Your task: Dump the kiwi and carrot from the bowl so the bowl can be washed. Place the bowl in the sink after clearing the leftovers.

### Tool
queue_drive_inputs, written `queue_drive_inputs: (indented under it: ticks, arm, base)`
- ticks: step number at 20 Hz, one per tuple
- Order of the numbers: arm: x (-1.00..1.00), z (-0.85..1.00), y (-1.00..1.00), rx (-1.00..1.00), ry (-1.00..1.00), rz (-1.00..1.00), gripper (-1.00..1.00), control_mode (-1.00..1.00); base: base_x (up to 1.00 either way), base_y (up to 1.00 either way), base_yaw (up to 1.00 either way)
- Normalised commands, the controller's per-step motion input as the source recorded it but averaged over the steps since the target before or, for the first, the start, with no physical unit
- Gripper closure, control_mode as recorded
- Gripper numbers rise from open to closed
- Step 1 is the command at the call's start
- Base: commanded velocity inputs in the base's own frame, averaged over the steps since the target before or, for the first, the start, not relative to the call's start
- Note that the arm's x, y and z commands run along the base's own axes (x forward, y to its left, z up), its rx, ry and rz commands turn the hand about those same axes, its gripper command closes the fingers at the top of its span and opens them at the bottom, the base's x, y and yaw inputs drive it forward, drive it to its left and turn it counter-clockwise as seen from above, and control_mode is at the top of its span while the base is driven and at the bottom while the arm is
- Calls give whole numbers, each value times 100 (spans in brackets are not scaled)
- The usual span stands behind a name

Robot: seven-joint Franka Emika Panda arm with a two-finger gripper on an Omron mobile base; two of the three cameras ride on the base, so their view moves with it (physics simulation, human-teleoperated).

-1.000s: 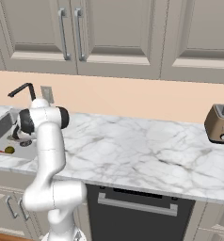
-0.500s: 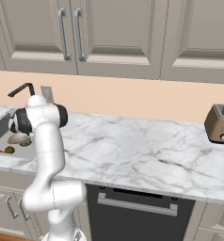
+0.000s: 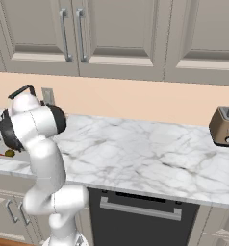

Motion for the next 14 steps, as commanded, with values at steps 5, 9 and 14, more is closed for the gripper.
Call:
queue_drive_inputs:
  ticks: [5,9,14]
  arm:
    - [-100,100,-80,1,-15,-14,-100,-100]
    - [-100,100,-78,0,-27,-14,-100,-100]
    - [-100,100,-77,0,-27,-14,-100,-100]
  base:
    - [0,0,0]
    - [0,0,0]
    - [0,0,0]
